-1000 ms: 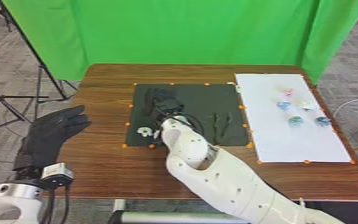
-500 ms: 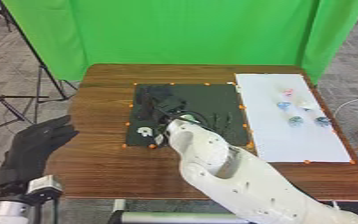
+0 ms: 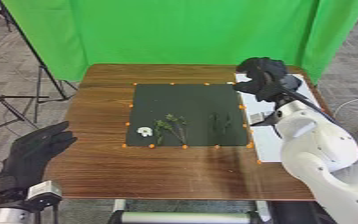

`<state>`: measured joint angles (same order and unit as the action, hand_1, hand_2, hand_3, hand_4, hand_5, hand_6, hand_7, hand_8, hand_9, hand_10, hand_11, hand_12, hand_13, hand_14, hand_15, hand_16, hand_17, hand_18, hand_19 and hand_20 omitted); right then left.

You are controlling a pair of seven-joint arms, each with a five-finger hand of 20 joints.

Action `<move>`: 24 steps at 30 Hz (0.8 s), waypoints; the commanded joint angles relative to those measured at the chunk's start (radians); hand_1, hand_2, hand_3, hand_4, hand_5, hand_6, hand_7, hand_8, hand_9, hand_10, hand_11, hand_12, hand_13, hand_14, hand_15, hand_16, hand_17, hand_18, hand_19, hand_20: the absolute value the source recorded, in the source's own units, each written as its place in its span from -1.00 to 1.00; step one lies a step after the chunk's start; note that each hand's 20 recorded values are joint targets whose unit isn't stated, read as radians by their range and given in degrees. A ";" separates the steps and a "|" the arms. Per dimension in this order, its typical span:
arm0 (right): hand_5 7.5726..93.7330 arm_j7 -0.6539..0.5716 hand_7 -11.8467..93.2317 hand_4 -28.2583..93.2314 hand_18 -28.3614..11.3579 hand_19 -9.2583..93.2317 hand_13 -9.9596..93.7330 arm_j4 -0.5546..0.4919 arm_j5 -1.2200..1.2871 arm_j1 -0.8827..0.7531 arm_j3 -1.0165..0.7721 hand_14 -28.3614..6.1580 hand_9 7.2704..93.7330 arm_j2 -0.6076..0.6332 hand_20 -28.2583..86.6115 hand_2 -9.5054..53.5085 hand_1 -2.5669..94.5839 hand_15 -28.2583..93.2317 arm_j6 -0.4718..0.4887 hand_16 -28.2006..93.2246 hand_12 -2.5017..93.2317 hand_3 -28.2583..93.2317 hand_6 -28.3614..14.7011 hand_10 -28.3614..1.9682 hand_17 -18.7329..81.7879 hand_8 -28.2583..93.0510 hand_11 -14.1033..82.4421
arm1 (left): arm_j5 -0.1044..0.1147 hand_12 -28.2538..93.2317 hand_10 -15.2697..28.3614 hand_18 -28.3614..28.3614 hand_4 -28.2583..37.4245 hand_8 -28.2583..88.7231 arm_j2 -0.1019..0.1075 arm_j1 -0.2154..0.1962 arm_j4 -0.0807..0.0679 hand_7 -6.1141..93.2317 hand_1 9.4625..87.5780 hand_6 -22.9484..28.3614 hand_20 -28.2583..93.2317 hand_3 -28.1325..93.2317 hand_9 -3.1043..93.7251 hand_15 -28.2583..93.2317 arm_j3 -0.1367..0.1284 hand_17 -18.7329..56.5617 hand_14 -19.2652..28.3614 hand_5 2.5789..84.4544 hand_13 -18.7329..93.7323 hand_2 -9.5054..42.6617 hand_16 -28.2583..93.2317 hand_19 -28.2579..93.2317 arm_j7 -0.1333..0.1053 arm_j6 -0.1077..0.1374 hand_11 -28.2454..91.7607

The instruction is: Arrange flowers

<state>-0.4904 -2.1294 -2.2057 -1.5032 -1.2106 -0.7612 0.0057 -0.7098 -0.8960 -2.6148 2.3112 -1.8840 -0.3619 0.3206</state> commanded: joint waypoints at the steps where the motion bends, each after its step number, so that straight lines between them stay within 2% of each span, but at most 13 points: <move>1: 0.02 -0.095 -0.41 -1.00 -0.68 0.70 0.08 0.084 0.016 -0.329 -0.235 -0.26 0.03 0.059 -0.16 -0.95 -0.27 0.65 -0.026 -0.29 -0.60 0.85 -0.05 -0.26 -0.27 -0.73 -0.20 | -0.017 -0.34 0.75 0.77 -0.56 -0.66 -0.012 0.020 0.005 -0.56 -0.53 0.46 -0.28 0.81 -0.08 0.48 0.022 -0.76 1.00 0.10 -0.16 -0.49 -0.73 0.38 0.019 -0.011 0.14; 5: 0.02 -0.116 -0.41 -1.00 -0.67 0.72 0.10 0.137 0.009 -0.316 -0.251 -0.21 0.02 0.053 -0.15 -0.95 -0.27 0.66 0.003 -0.29 -0.60 0.85 -0.05 -0.24 -0.25 -0.73 -0.22 | -0.010 -0.35 0.74 0.77 -0.56 -0.66 -0.008 0.012 0.005 -0.56 -0.54 0.46 -0.28 0.81 -0.09 0.47 0.027 -0.76 1.00 0.10 -0.16 -0.49 -0.73 0.38 0.003 -0.002 0.13; 9: 0.02 -0.139 -0.40 -1.00 -0.66 0.72 0.10 0.180 0.004 -0.292 -0.232 -0.19 0.01 0.050 -0.14 -0.96 -0.27 0.66 0.024 -0.28 -0.60 0.86 -0.04 -0.22 -0.24 -0.73 -0.25 | -0.012 -0.35 0.74 0.77 -0.56 -0.66 -0.007 0.023 -0.001 -0.57 -0.54 0.46 -0.28 0.81 -0.09 0.47 0.037 -0.76 1.00 0.10 -0.16 -0.49 -0.73 0.38 0.003 -0.009 0.13; 12: 0.02 -0.160 -0.40 -1.00 -0.66 0.72 0.11 0.220 0.007 -0.257 -0.210 -0.19 0.00 0.043 -0.14 -0.96 -0.27 0.66 0.038 -0.28 -0.60 0.86 -0.04 -0.22 -0.24 -0.73 -0.26 | -0.006 -0.35 0.74 0.77 -0.57 -0.66 -0.001 0.024 -0.002 -0.56 -0.54 0.46 -0.28 0.81 -0.09 0.47 0.048 -0.76 0.99 0.10 -0.16 -0.49 -0.73 0.38 -0.009 -0.002 0.13; 13: 0.01 -0.165 -0.40 -1.00 -0.66 0.72 0.11 0.228 0.000 -0.252 -0.212 -0.19 -0.01 0.037 -0.14 -0.96 -0.27 0.66 0.045 -0.28 -0.60 0.86 -0.04 -0.21 -0.24 -0.73 -0.26 | -0.009 -0.35 0.74 0.77 -0.57 -0.66 -0.003 0.022 -0.003 -0.56 -0.54 0.46 -0.28 0.81 -0.09 0.47 0.047 -0.76 0.99 0.10 -0.16 -0.49 -0.73 0.38 -0.008 -0.007 0.13; 17: 0.01 -0.192 -0.40 -1.00 -0.67 0.73 0.11 0.242 -0.045 -0.233 -0.193 -0.19 -0.02 0.052 -0.14 -0.96 -0.27 0.66 0.015 -0.28 -0.60 0.86 -0.04 -0.23 -0.24 -0.74 -0.28 | -0.006 -0.35 0.74 0.77 -0.57 -0.66 0.000 0.017 -0.004 -0.57 -0.54 0.46 -0.28 0.81 -0.09 0.47 0.048 -0.76 1.00 0.10 -0.16 -0.49 -0.73 0.38 -0.017 0.000 0.13; 19: 0.01 -0.206 -0.40 -1.00 -0.67 0.73 0.11 0.238 -0.048 -0.232 -0.194 -0.19 -0.02 0.055 -0.14 -0.97 -0.27 0.66 0.015 -0.28 -0.60 0.86 -0.04 -0.24 -0.24 -0.74 -0.28 | -0.009 -0.35 0.74 0.77 -0.57 -0.66 -0.002 0.020 -0.007 -0.57 -0.54 0.46 -0.28 0.82 -0.09 0.47 0.045 -0.76 1.00 0.10 -0.16 -0.49 -0.73 0.38 -0.012 -0.008 0.13; 20: 0.01 -0.205 -0.40 -1.00 -0.68 0.73 0.12 0.241 -0.053 -0.224 -0.186 -0.19 -0.02 0.059 -0.14 -0.97 -0.27 0.67 0.006 -0.28 -0.60 0.86 -0.04 -0.24 -0.23 -0.74 -0.28 | 0.010 -0.35 0.74 0.77 -0.57 -0.66 0.019 0.011 -0.005 -0.56 -0.54 0.46 -0.28 0.82 -0.09 0.47 0.052 -0.76 1.00 0.10 -0.16 -0.49 -0.73 0.38 -0.032 0.011 0.13; 24: 0.03 -0.209 -0.39 -1.00 -0.69 0.75 0.15 0.239 -0.053 -0.222 -0.183 -0.17 0.00 0.064 -0.14 -0.98 -0.27 0.68 0.002 -0.28 -0.59 0.86 -0.05 -0.29 -0.22 -0.74 -0.28 | -0.002 -0.35 0.74 0.77 -0.57 -0.66 0.011 0.024 -0.009 -0.56 -0.54 0.46 -0.28 0.82 -0.09 0.47 0.052 -0.76 1.00 0.10 -0.16 -0.49 -0.73 0.38 -0.014 -0.006 0.13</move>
<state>-0.6808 -1.8836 -2.2371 -1.7316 -1.3941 -0.7170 0.0297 -0.7155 -0.8961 -2.5875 2.3081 -1.8365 -0.3769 0.3197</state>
